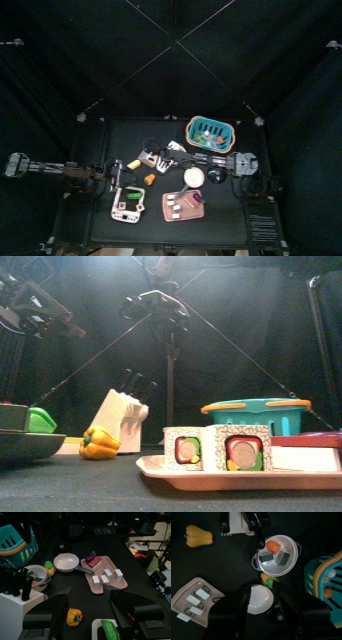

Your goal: Grab sushi piece

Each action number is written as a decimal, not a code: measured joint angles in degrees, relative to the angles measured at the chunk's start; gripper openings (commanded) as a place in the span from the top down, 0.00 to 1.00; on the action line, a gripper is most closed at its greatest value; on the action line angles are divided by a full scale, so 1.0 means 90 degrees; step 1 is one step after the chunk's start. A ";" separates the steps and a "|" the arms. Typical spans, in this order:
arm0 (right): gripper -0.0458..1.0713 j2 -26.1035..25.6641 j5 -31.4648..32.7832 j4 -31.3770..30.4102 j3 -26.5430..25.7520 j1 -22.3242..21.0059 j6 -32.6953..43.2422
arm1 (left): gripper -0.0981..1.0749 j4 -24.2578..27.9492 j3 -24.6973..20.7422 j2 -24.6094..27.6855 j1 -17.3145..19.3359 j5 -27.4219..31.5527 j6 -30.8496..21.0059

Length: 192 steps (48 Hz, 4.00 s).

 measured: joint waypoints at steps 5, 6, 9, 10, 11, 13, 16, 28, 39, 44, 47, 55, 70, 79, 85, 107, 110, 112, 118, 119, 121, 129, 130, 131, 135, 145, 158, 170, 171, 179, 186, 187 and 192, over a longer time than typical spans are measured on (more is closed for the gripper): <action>0.26 -0.0215 -0.0098 -0.0010 0.0225 0.0088 0.0068 | 0.16 0.0010 0.0010 0.0000 0.0010 0.0000 0.0000; 0.26 -0.0254 -0.0137 -0.0029 0.0273 0.0117 0.0107 | 0.16 0.0000 0.0010 0.0000 0.0010 0.0000 0.0000; 0.26 -0.0410 -0.0264 -0.0039 0.0469 0.0205 0.0234 | 0.16 -0.0010 0.0010 0.0000 0.0000 0.0000 0.0000; 0.26 -0.0459 -0.0303 -0.0059 0.0537 0.0234 0.0293 | 0.16 -0.0010 0.0010 0.0000 0.0010 0.0000 0.0000; 0.26 -0.0518 -0.0332 -0.0068 0.0605 0.0254 0.0332 | 0.16 -0.0020 0.0000 -0.0010 0.0010 0.0000 0.0000; 0.26 -0.0645 -0.0400 -0.0107 0.0762 0.0303 0.0410 | 0.16 -0.0020 0.0010 0.0000 0.0010 0.0000 0.0000; 0.26 -0.0820 -0.0469 -0.0176 0.0996 0.0391 0.0488 | 0.16 -0.0029 0.0010 0.0000 0.0010 0.0000 0.0000; 0.26 -0.1631 -0.1016 -0.0381 0.2188 0.0732 0.1309 | 0.16 -0.0029 0.0010 0.0000 0.0020 0.0000 0.0000; 0.26 -0.2178 -0.1953 -0.0342 0.3203 0.0928 0.1729 | 0.16 -0.0029 0.0010 0.0000 0.0020 -0.0010 0.0000; 0.26 -0.2344 -0.2520 -0.0312 0.3564 0.0967 0.1953 | 0.16 -0.0029 0.0000 0.0000 0.0029 -0.0010 0.0000; 0.26 -0.2441 -0.2822 -0.0273 0.3789 0.1006 0.2051 | 0.16 -0.0029 0.0010 0.0000 0.0029 -0.0010 0.0000; 0.26 -0.2803 -0.3574 -0.0146 0.4580 0.1143 0.2188 | 0.16 -0.0049 0.0010 0.0000 0.0039 -0.0039 -0.0010; 0.26 -0.3477 -0.5674 -0.0176 0.6113 0.1396 0.2305 | 0.16 -0.0322 0.0225 0.0000 0.0029 -0.0361 -0.0010; 0.26 -0.3613 -0.6953 -0.0557 0.6855 0.1494 0.2305 | 0.16 -0.0400 0.0488 -0.0010 0.0020 -0.0820 0.0000; 0.26 -0.3584 -0.7607 -0.0928 0.7109 0.1582 0.2305 | 0.16 -0.0391 0.0625 -0.0010 0.0020 -0.0967 0.0010; 0.26 -0.3008 -0.8076 -0.1689 0.7217 0.1631 0.2363 | 0.16 -0.0225 0.1113 0.0176 0.0029 -0.1719 0.1455; 0.26 -0.2998 -0.8115 -0.1680 0.7217 0.1631 0.2383 | 0.17 -0.0488 0.1162 0.0283 0.0029 -0.1846 0.1602; 0.26 -0.2988 -0.8154 -0.1689 0.7217 0.1631 0.2383 | 0.17 -0.0732 0.1172 0.0391 0.0029 -0.1924 0.1758; 0.26 -0.2969 -0.8291 -0.1689 0.7217 0.1631 0.2393 | 0.17 -0.1406 0.1152 0.0898 0.0039 -0.2041 0.2197; 0.26 -0.2969 -0.8320 -0.1689 0.7217 0.1631 0.2393 | 0.16 -0.1484 0.1143 0.0977 0.0029 -0.2051 0.2266; 0.26 -0.2969 -0.8369 -0.1689 0.7207 0.1631 0.2393 | 0.17 -0.1631 0.1074 0.1172 0.0029 -0.2070 0.2383; 0.26 -0.2969 -0.8496 -0.1670 0.7217 0.1631 0.2402 | 0.17 -0.1797 0.0674 0.1895 -0.0039 -0.2080 0.2646; 0.26 -0.2969 -0.8506 -0.1660 0.7217 0.1631 0.2402 | 0.17 -0.1797 0.0635 0.1973 -0.0049 -0.2080 0.2646; 0.26 -0.2969 -0.8525 -0.1650 0.7217 0.1631 0.2402 | 0.17 -0.1797 0.0635 0.1973 -0.0049 -0.2080 0.2646; 0.26 -0.2969 -0.8623 -0.1621 0.7217 0.1641 0.2402 | 0.16 -0.1807 0.0488 0.2070 -0.0059 -0.2090 0.2646; 0.26 -0.2744 -0.8760 -0.1582 0.7275 0.1758 0.2393 | 0.16 -0.1826 0.0449 0.2090 -0.0254 -0.2080 0.2627; 0.26 -0.2139 -0.8770 -0.1621 0.7188 0.1826 0.2334 | 0.17 -0.1875 0.0449 0.2100 -0.0293 -0.2051 0.2637; 0.25 -0.2051 -0.8770 -0.1602 0.7051 0.1914 0.2383 | 0.16 -0.1904 0.0449 0.2100 -0.0293 -0.1914 0.2637; 0.25 -0.2051 -0.8770 -0.1602 0.7041 0.1914 0.2383 | 0.16 -0.1914 0.0449 0.2100 -0.0293 -0.1914 0.2637; 0.25 -0.1934 -0.8770 -0.1523 0.6982 0.1875 0.2393 | 0.16 -0.2012 0.0449 0.2100 -0.0293 -0.1904 0.2646; 0.25 -0.1797 -0.8770 -0.1504 0.6943 0.1875 0.2393 | 0.16 -0.2021 0.0449 0.2100 -0.0293 -0.1904 0.2646; 0.25 -0.1777 -0.8770 -0.1504 0.6943 0.1875 0.2393 | 0.16 -0.2031 0.0449 0.2100 -0.0293 -0.1904 0.2646; 0.25 -0.1699 -0.8770 -0.1504 0.6914 0.1865 0.2393 | 0.16 -0.2031 0.0449 0.2100 -0.0293 -0.1904 0.2646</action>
